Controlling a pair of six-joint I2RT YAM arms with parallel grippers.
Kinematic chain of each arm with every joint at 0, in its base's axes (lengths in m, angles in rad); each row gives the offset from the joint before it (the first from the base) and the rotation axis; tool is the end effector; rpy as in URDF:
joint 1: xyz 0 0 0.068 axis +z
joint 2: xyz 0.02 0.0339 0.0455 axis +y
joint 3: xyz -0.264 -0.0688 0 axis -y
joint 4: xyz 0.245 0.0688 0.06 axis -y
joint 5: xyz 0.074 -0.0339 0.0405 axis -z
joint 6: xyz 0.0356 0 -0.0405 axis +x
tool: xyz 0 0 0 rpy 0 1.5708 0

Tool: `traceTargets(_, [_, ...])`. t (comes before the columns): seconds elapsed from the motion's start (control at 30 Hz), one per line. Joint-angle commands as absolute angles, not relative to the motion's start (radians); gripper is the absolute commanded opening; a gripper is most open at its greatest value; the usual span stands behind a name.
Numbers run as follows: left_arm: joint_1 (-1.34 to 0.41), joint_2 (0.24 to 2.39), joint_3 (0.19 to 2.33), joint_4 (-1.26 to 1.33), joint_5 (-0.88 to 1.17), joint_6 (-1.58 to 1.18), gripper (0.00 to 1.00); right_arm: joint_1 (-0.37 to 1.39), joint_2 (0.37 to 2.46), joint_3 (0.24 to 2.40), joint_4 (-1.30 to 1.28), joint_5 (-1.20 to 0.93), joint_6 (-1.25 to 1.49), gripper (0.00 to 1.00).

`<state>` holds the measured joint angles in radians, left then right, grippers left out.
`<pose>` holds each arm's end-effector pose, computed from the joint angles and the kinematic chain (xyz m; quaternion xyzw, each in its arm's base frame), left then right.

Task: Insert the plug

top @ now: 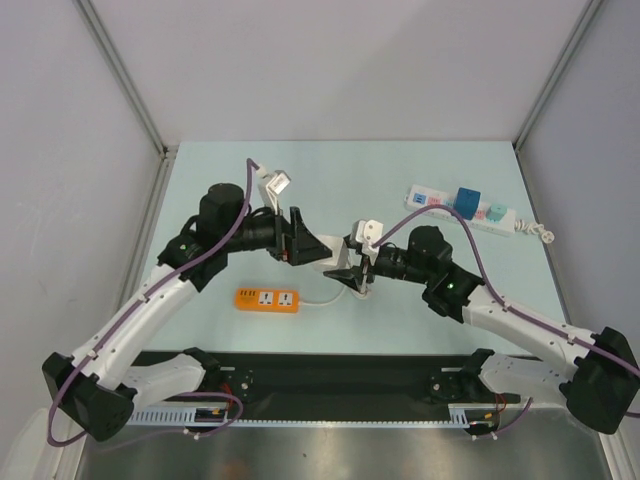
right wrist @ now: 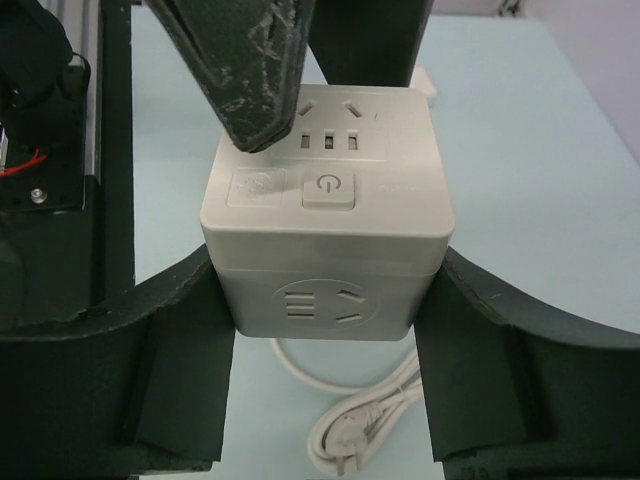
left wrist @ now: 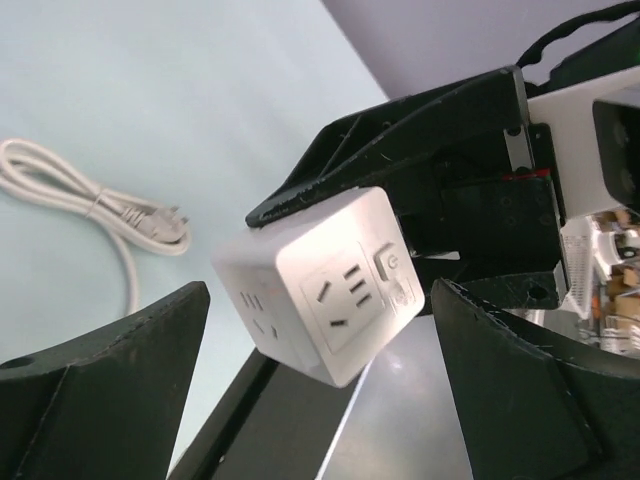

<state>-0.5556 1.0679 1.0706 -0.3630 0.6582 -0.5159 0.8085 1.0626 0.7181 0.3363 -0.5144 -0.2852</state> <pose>0.1866 -0.1415 0.3695 0.1993 0.7744 -0.5034 0.3273 0.1582 0.1910 0.3170 -0.5101 0.4934 0.3506 0.6111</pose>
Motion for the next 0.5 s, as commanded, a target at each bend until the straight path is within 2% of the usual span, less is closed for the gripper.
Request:
traceTargets(0.0, [-0.566,1.054,1.12,-0.431,0.589,-0.436,0.97,0.81,1.075,0.805,0.298,-0.48,-0.279,0.0])
traceTargets(0.1, [-0.565,1.049,1.144,-0.474,0.629,-0.306,0.95,0.804,1.107,0.844,0.229,-0.532,-0.261,0.0])
traceTargets(0.23, [-0.565,1.052,1.183,-0.606,0.586,-0.051,0.81,0.793,1.158,0.975,-0.036,-0.684,-0.245,0.0])
traceTargets(0.37, [-0.566,1.019,1.19,-0.638,0.67,0.103,0.83,0.788,1.155,0.986,-0.106,-0.785,-0.181,0.0])
traceTargets(0.47, [-0.566,1.006,1.195,-0.64,0.836,0.162,0.85,0.781,1.149,0.967,-0.104,-0.851,-0.143,0.0])
